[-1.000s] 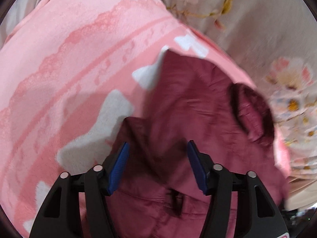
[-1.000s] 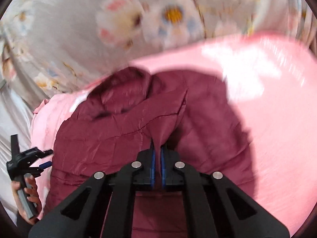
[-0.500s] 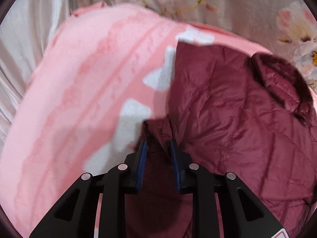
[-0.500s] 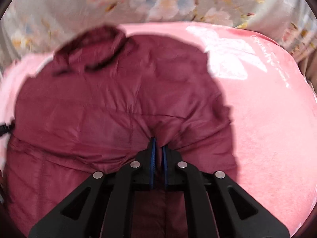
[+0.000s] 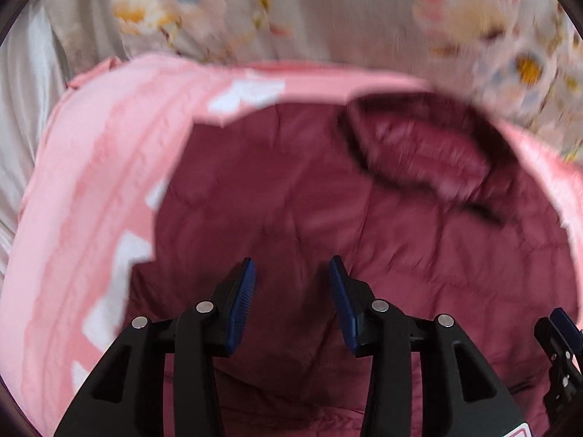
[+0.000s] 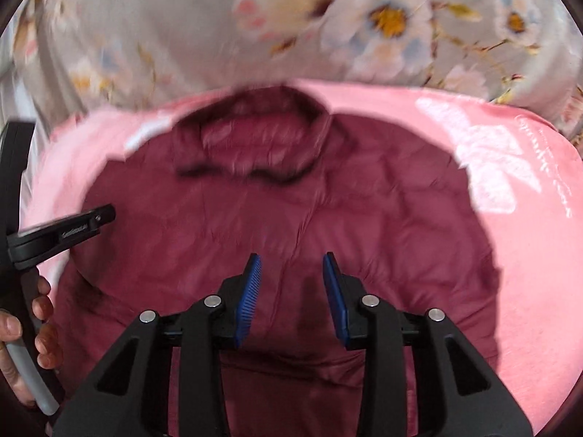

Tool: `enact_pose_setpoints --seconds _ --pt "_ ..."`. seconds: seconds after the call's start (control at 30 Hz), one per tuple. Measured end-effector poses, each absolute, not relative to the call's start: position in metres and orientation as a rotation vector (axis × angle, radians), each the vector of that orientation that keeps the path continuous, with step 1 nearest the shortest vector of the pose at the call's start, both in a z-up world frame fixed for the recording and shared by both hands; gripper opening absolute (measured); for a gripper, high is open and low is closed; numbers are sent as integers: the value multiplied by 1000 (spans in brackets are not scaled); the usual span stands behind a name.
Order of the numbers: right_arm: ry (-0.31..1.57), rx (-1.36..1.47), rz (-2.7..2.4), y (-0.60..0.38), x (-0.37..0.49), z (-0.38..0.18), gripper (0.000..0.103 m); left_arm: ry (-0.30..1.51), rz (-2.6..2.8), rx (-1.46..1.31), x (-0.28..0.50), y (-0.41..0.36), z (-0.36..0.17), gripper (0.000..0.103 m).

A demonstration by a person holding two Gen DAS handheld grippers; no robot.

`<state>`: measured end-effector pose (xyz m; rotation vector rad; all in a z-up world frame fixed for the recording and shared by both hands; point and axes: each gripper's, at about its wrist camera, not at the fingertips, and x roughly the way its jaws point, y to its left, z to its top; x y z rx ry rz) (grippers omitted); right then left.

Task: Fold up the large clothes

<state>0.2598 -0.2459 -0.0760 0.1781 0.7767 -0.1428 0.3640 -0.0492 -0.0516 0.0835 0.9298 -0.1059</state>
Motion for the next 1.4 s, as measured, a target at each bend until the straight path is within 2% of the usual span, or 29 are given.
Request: enact_pose_setpoints --seconds 0.23,0.63,0.67,0.77,0.9,1.1,1.17,1.2,1.23,1.27,1.4 --pt "784 147 -141 -234 253 -108 34 846 -93 158 350 -51 -75 43" --pt "812 177 -105 -239 253 -99 37 856 -102 201 347 -55 -72 47" --pt "816 202 -82 -244 252 -93 42 880 -129 190 349 -52 -68 48" --pt "767 393 6 -274 258 -64 48 926 -227 46 363 -36 -39 52" --pt "720 635 58 -313 293 -48 50 956 -326 -144 406 -41 -6 64" --pt "716 907 43 -349 347 -71 50 1114 -377 -326 467 -68 -31 65" --pt "737 908 46 -349 362 -79 37 1142 -368 -348 475 -75 -43 61" --pt "747 898 50 -348 364 -82 31 1141 -373 -325 477 -80 -46 53" --pt "761 879 57 -347 367 -82 15 1138 -377 -298 477 -84 -47 29" --pt "772 837 67 -344 367 -81 9 1140 -386 -262 478 -89 -48 7" --pt "763 546 -6 -323 357 -66 7 1100 -401 -124 473 -99 -48 5"
